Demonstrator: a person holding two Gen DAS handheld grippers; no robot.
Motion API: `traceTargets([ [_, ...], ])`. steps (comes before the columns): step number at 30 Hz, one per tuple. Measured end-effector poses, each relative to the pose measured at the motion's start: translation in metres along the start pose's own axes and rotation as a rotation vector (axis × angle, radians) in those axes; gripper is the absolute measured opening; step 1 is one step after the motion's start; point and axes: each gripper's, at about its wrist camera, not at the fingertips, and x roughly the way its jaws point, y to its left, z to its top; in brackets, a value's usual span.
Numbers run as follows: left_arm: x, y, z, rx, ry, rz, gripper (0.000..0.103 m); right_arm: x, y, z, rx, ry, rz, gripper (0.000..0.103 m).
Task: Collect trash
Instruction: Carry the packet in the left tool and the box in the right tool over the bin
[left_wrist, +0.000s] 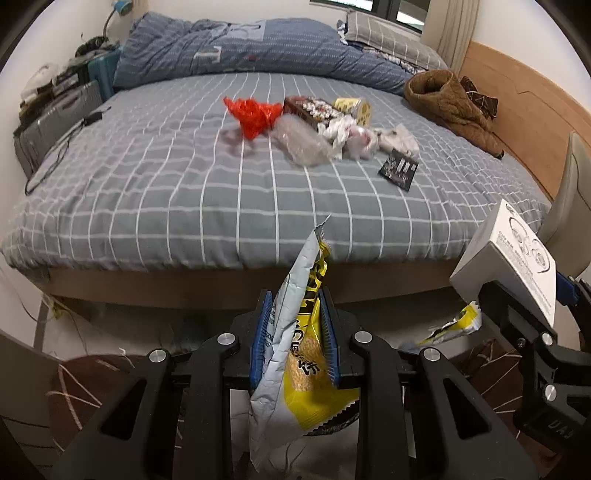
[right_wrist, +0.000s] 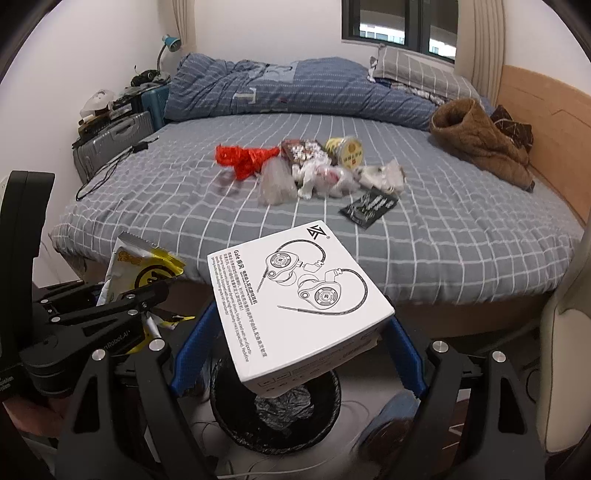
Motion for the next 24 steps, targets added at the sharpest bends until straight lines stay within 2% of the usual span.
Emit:
traceTargets([
  [10, 0.035, 0.017, -0.03, -0.025, 0.059, 0.029, 0.025, 0.042, 0.009, -0.035, 0.004, 0.102, 0.015, 0.08],
  [24, 0.121, 0.04, -0.07, -0.056, 0.203, 0.039, 0.023, 0.122, 0.009, -0.083, 0.021, 0.276, 0.028, 0.08],
])
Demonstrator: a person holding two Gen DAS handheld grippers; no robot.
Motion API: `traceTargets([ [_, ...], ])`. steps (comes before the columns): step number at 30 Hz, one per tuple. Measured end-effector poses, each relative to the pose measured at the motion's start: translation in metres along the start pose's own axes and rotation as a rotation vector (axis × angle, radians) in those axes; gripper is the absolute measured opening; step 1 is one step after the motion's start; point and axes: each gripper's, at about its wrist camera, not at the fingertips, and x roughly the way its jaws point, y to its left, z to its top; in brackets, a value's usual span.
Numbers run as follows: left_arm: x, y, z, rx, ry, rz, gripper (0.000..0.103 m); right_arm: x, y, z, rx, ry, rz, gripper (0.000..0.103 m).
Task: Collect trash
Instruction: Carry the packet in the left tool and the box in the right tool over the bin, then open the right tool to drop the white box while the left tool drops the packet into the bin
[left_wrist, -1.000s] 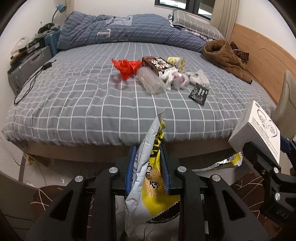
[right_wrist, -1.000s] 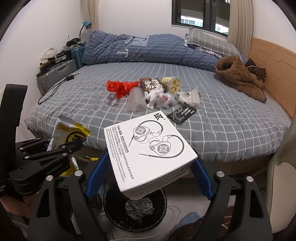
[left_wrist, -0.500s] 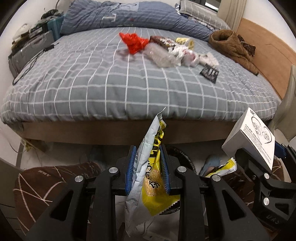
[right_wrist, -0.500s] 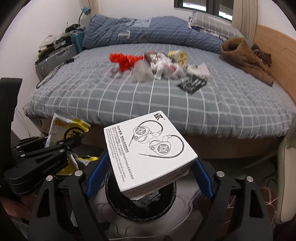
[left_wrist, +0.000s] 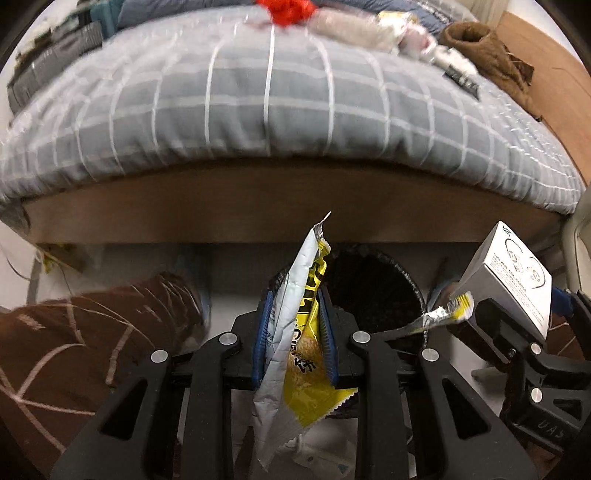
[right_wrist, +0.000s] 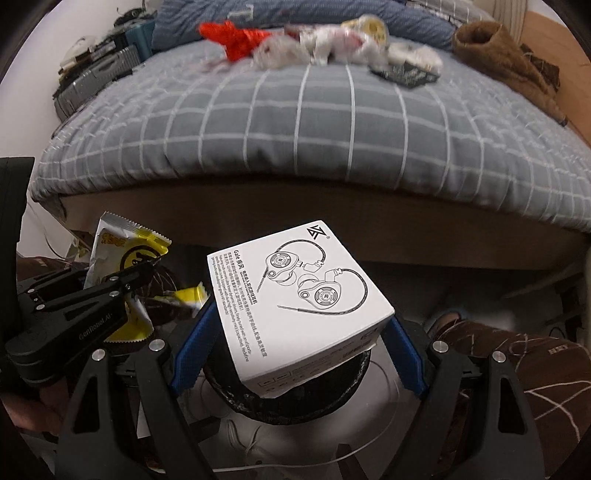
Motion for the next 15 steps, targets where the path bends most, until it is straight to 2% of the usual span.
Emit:
traceTargets([
  [15, 0.063, 0.011, 0.007, 0.012, 0.078, 0.021, 0.023, 0.078, 0.013, -0.008, -0.045, 0.173, 0.032, 0.08],
])
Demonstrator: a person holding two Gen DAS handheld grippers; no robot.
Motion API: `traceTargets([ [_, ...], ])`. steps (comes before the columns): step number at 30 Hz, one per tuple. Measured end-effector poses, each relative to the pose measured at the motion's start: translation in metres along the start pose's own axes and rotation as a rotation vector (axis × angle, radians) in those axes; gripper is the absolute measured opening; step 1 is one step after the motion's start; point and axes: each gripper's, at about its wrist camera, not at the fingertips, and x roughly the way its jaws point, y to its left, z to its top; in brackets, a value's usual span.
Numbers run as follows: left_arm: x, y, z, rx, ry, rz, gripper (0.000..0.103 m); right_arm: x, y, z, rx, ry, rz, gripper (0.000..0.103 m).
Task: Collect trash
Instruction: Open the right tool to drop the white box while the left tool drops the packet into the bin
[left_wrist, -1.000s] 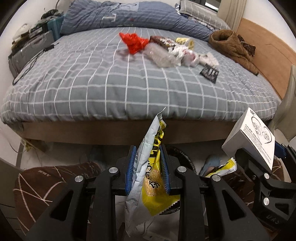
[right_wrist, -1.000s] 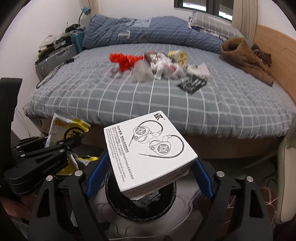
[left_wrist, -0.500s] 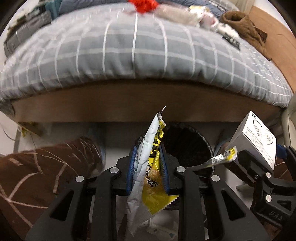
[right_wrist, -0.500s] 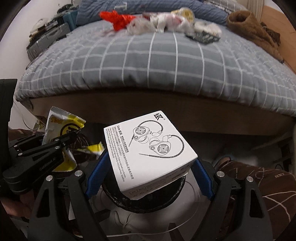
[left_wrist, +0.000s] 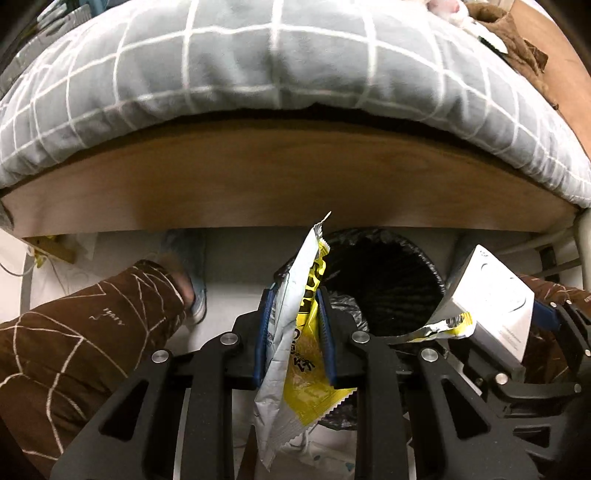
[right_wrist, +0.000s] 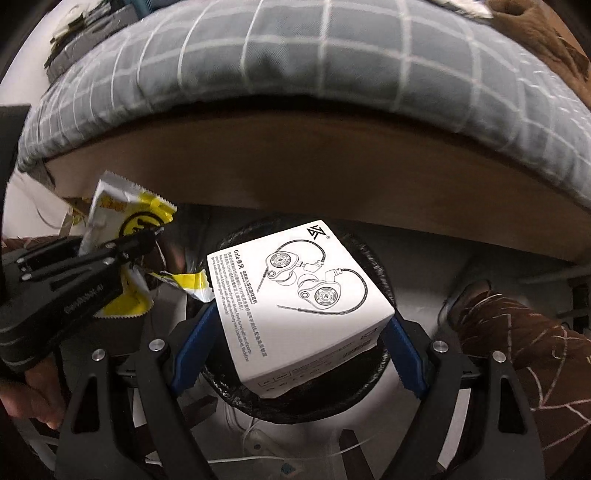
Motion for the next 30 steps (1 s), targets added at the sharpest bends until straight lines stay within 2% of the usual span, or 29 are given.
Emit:
traceTargets([
  [8, 0.007, 0.012, -0.002, -0.05, 0.021, 0.017, 0.023, 0.02, 0.019, 0.002, -0.043, 0.039, 0.054, 0.08],
  [10, 0.006, 0.016, -0.003, -0.055, 0.019, 0.015, 0.023, 0.023, 0.021, 0.001, -0.046, 0.048, 0.047, 0.089],
  [12, 0.006, 0.014, -0.005, -0.05, 0.017, 0.014, 0.023, 0.023, 0.016, -0.001, -0.042, 0.034, 0.019, 0.091],
  [14, 0.007, 0.011, -0.005, -0.048, 0.021, 0.008, 0.023, 0.021, 0.009, -0.002, -0.019, 0.022, 0.015, 0.095],
  [20, 0.002, -0.009, -0.002, -0.021, 0.027, -0.024, 0.023, 0.003, -0.021, -0.002, 0.023, -0.013, -0.034, 0.095],
  [24, 0.003, -0.039, 0.0, 0.024, 0.033, -0.049, 0.023, -0.012, -0.049, -0.005, 0.063, -0.047, -0.077, 0.095],
  [30, 0.004, -0.072, 0.001, 0.071, 0.033, -0.046, 0.023, -0.027, -0.083, -0.011, 0.153, -0.068, -0.095, 0.095],
])
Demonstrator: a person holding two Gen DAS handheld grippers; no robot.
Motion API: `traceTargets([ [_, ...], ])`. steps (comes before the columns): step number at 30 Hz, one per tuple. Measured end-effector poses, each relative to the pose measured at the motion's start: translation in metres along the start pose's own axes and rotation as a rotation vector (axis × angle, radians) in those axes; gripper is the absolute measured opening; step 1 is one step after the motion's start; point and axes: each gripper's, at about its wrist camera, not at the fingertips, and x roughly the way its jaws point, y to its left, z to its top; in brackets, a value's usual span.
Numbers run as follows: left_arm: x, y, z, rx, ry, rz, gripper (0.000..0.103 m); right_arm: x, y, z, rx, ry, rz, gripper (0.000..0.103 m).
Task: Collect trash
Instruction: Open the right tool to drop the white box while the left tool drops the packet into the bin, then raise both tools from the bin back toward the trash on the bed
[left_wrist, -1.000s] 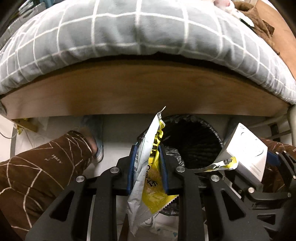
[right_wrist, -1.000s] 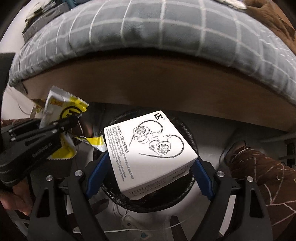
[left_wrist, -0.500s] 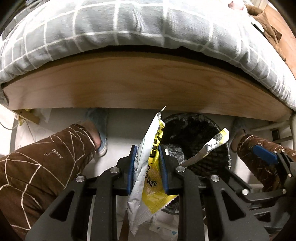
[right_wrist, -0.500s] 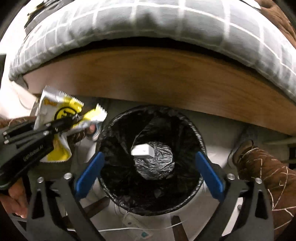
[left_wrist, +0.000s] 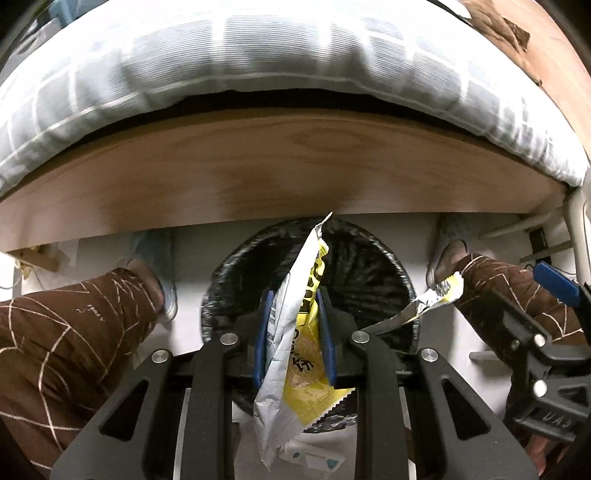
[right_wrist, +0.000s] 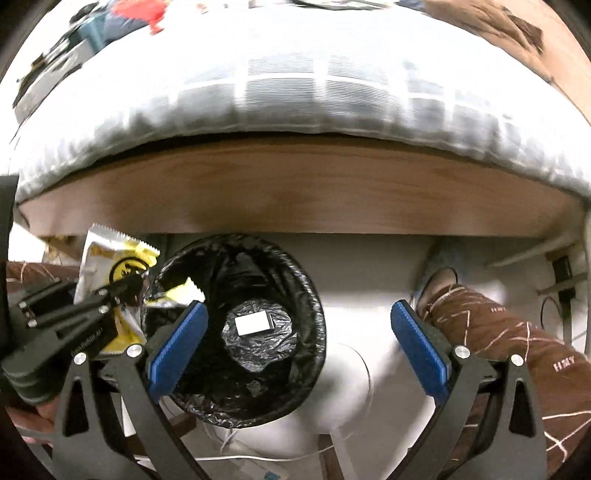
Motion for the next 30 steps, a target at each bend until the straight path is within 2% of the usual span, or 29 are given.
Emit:
traceTargets([
  [7, 0.017, -0.021, 0.004, 0.047, 0.031, -0.006, 0.023, 0.0, -0.018, 0.002, 0.052, 0.003, 0.009, 0.095],
  [12, 0.025, -0.017, 0.001, 0.038, 0.041, -0.005, 0.027, 0.004, -0.02, 0.003, 0.06, 0.011, 0.02, 0.095],
  [17, 0.027, -0.012, -0.001, 0.018, 0.028, 0.02, 0.054, 0.005, -0.016, 0.004, 0.046, 0.006, 0.008, 0.095],
  [20, 0.025, -0.012, -0.001, 0.018, 0.014, 0.031, 0.067, 0.003, -0.015, 0.003, 0.04, -0.002, 0.001, 0.095],
  [26, 0.01, -0.01, -0.003, 0.03, -0.046, 0.061, 0.084, -0.007, -0.016, 0.003, 0.049, -0.034, -0.01, 0.095],
  [30, -0.005, -0.004, -0.002, 0.018, -0.086, 0.081, 0.092, -0.018, -0.013, 0.002, 0.044, -0.063, -0.019, 0.095],
])
